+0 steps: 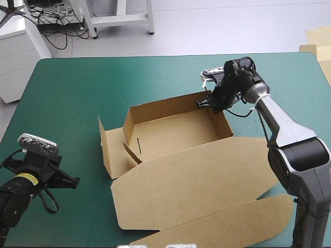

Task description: Fold the box

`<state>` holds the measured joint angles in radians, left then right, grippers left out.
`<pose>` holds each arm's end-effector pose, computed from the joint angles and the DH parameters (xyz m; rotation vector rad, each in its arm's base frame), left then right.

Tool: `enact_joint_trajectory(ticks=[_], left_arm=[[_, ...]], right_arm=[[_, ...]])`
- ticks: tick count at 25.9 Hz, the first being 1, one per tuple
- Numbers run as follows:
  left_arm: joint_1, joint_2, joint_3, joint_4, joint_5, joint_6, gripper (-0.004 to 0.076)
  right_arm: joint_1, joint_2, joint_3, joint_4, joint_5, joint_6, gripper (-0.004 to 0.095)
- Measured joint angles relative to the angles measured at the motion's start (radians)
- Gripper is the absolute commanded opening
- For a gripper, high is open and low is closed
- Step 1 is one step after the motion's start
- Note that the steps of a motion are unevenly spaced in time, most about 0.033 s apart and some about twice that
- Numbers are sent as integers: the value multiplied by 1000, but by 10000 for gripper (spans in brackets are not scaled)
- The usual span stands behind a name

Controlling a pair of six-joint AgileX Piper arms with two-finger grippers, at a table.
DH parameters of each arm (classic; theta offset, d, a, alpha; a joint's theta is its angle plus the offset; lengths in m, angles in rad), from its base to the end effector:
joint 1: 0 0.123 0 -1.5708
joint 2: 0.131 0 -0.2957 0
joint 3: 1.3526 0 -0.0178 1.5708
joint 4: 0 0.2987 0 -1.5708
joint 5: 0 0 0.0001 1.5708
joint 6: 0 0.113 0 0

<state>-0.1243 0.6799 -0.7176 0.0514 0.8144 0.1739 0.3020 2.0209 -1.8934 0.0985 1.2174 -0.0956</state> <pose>0.1767 -0.0178 0.3204 0.3555 2.2324 0.0875 0.4707 0.1575 0.2689 -0.5327 2.7842 0.1841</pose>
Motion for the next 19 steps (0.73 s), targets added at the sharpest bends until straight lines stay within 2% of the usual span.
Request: enact_joint_trajectory(ticks=[4, 9, 14, 19], left_arm=[[0, 0, 0, 1, -7, -22, -10], [0, 0, 0, 1, -15, -49, -10], [0, 0, 0, 1, -26, -52, -10], [0, 12, 0, 0, -27, -75, 18]], right_arm=[[-59, -84, 4, 51, 11, -94, -20], [-240, -287, 4, 204, 23, -259, -21], [-348, -370, 4, 279, 26, -318, -21], [-418, -443, 4, 299, 26, -355, -21]])
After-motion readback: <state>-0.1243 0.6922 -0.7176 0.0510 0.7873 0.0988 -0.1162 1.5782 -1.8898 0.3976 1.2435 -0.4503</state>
